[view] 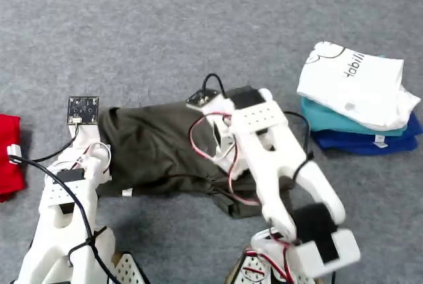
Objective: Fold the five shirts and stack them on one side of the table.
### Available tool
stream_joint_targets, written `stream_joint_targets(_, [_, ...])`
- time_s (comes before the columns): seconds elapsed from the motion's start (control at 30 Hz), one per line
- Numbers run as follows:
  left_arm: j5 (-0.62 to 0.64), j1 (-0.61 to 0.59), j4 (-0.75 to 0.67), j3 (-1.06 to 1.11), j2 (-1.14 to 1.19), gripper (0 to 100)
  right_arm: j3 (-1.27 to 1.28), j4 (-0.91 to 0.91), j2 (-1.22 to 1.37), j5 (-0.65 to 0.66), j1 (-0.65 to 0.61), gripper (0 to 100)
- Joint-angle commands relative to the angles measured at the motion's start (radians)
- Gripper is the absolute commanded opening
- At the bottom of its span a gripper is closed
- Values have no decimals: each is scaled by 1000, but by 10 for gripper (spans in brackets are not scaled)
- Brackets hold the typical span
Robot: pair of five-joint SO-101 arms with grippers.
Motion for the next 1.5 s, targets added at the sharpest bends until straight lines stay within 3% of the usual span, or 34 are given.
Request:
stream_joint_targets(0.0, [8,-11,-15,-31,1,20,88,-29,-105,14,-35,9])
stream_joint_targets(0.2, [6,-11,-15,-31,1,20,208,-38,-194,32,-125,9])
stream_joint_targets(0.43, [5,-11,-15,-31,1,22,-45,167,-283,261,-101,8])
stream_joint_targets(0.53, [5,-11,-15,-31,1,23,-157,104,-286,236,-28,9])
stream_joint_targets(0.73, [5,-11,-15,-31,1,22,-73,-167,-93,186,73,5])
stream_joint_targets(0.9, [8,-14,-49,-21,1,23,-35,-103,38,189,82,5])
stream_joint_targets(1.17, [8,-12,-71,-8,1,23,-16,46,44,216,82,5])
stream_joint_targets(1.47, [6,-11,-71,-8,1,23,220,-21,8,304,-8,5])
